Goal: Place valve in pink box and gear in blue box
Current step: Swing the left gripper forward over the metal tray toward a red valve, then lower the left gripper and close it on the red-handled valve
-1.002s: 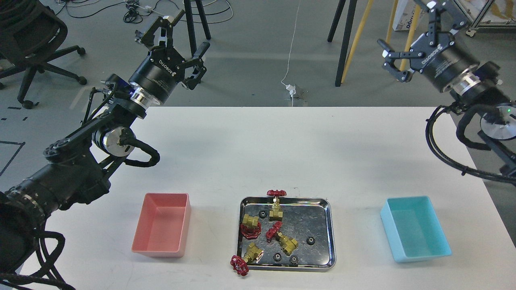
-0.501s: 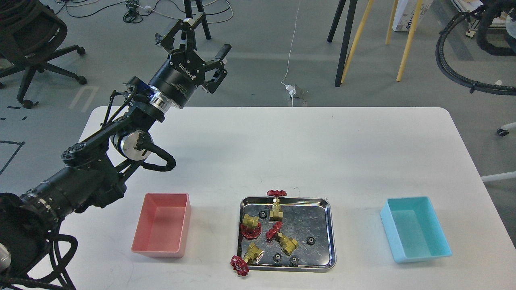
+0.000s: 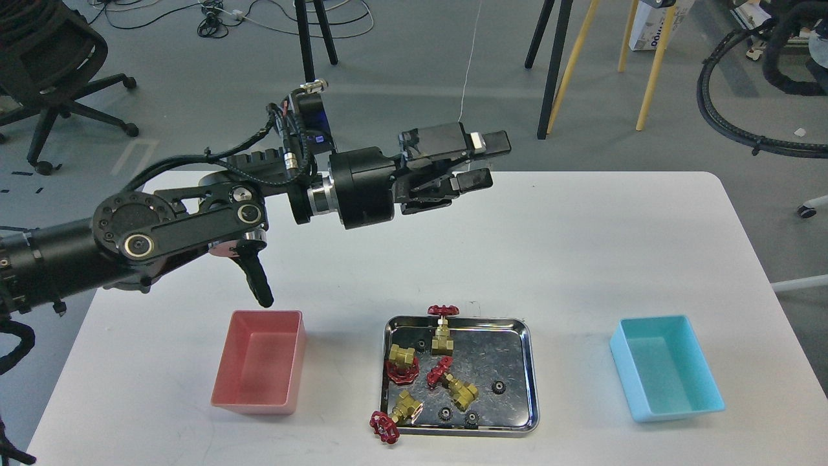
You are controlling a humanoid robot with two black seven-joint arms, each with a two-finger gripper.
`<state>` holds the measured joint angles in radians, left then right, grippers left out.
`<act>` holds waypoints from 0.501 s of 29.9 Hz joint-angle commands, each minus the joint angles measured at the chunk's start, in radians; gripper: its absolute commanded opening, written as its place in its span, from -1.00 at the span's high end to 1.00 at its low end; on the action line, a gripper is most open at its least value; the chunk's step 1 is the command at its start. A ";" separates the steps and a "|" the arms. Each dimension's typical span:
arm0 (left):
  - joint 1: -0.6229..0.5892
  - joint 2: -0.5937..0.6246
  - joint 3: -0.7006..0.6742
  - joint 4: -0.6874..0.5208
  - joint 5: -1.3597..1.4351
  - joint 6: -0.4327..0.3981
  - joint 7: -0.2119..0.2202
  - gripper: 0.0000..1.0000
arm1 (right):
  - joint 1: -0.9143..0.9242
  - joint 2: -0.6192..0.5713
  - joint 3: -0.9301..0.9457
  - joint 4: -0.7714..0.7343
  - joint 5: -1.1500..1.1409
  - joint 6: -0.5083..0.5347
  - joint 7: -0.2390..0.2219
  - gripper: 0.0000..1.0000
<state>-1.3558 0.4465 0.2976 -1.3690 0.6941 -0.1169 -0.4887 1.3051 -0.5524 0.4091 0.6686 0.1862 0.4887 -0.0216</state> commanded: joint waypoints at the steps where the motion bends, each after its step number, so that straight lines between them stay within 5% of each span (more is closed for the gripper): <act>1: -0.237 -0.029 0.303 -0.090 0.039 0.147 0.000 -0.67 | -0.024 -0.003 0.000 -0.007 0.004 0.000 0.000 -0.99; 6: -0.417 -0.185 0.618 -0.099 0.140 0.330 0.000 -0.67 | -0.056 -0.004 0.002 -0.027 0.004 0.000 0.000 -0.99; 11: -0.433 -0.376 0.845 -0.093 0.220 0.529 0.000 -0.67 | -0.064 -0.003 0.002 -0.061 0.004 0.000 0.000 -0.99; 15: -0.401 -0.436 0.900 -0.061 0.225 0.583 0.000 -0.67 | -0.069 -0.003 0.002 -0.064 0.006 0.000 0.000 -0.99</act>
<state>-1.7798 0.0484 1.1655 -1.4497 0.9137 0.4297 -0.4889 1.2409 -0.5554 0.4112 0.6055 0.1909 0.4887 -0.0216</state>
